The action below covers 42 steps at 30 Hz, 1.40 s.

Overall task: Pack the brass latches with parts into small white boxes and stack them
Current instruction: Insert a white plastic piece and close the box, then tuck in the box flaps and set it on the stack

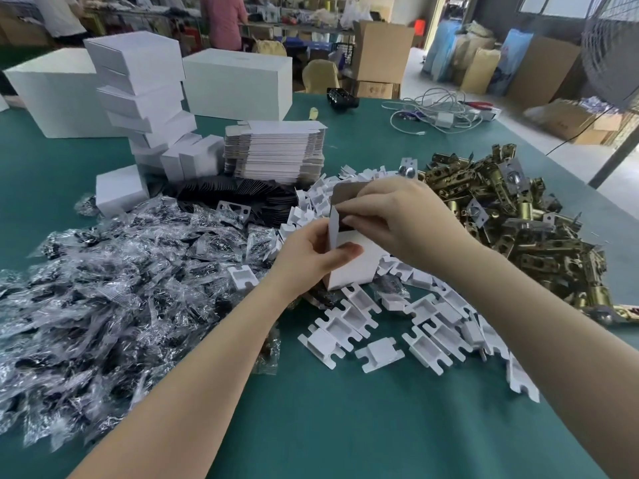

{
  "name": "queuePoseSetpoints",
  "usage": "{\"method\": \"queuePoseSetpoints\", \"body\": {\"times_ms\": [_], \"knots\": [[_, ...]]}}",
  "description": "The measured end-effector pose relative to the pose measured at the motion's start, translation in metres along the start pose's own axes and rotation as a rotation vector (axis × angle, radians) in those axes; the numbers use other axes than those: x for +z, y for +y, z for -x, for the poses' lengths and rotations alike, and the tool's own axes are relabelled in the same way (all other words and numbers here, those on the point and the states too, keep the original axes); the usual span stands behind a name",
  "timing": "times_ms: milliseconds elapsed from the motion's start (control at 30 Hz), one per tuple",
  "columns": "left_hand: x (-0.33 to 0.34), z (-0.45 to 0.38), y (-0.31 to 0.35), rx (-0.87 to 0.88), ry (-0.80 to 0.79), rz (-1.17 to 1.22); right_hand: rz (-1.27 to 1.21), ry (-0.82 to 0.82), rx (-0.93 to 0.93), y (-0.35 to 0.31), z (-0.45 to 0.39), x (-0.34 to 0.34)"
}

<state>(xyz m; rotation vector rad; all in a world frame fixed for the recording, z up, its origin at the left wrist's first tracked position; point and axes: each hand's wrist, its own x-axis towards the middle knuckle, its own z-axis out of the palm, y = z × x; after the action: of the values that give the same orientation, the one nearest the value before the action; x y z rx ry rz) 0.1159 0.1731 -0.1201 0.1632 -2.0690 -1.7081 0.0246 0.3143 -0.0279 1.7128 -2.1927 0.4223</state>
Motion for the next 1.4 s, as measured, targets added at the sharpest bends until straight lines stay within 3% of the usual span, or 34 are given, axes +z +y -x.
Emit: {"method": "queuePoseSetpoints", "body": {"times_ms": [67, 167, 233, 300, 367, 467, 633, 867, 967, 1167, 1267, 1400], "knots": [[-0.003, -0.003, 0.002, -0.02, -0.049, -0.074, -0.09, 0.132, 0.098, 0.0, 0.01, 0.003], [-0.003, -0.003, 0.007, -0.009, -0.026, -0.17, 0.057, 0.019, 0.142, -0.001, 0.018, 0.012], [0.001, 0.002, 0.009, 0.087, 0.101, -0.18, 0.078, 0.024, 0.114, -0.001, 0.02, 0.015], [0.002, 0.008, 0.009, 0.243, 0.233, -0.154, -0.053, 0.218, 0.176, -0.001, 0.023, 0.019], [0.0, 0.01, 0.008, 0.374, 0.29, -0.213, -0.25, 0.398, 0.375, 0.0, 0.029, 0.027], [-0.001, 0.009, 0.004, 0.442, 0.315, -0.331, -0.628, 0.392, 0.581, -0.002, 0.034, 0.039], [0.0, 0.007, 0.001, 0.458, 0.292, -0.445, -0.72, 0.485, 0.516, 0.002, 0.039, 0.048], [0.0, 0.006, 0.009, 0.362, 0.233, -0.331, -0.825, 0.6, 0.573, -0.004, 0.042, 0.058], [0.0, 0.007, 0.016, 0.317, 0.217, -0.231, -0.748, 0.557, 0.527, -0.004, 0.044, 0.061], [0.006, 0.009, 0.021, 0.23, 0.287, -0.007, -1.105, 0.473, 0.557, 0.005, 0.037, 0.051], [0.004, 0.009, 0.021, 0.218, 0.244, -0.074, -0.964, 0.395, 0.454, 0.009, 0.036, 0.051], [-0.005, 0.006, 0.016, 0.37, 0.168, -0.271, -0.656, 0.393, 0.296, 0.019, 0.044, 0.055]]}}
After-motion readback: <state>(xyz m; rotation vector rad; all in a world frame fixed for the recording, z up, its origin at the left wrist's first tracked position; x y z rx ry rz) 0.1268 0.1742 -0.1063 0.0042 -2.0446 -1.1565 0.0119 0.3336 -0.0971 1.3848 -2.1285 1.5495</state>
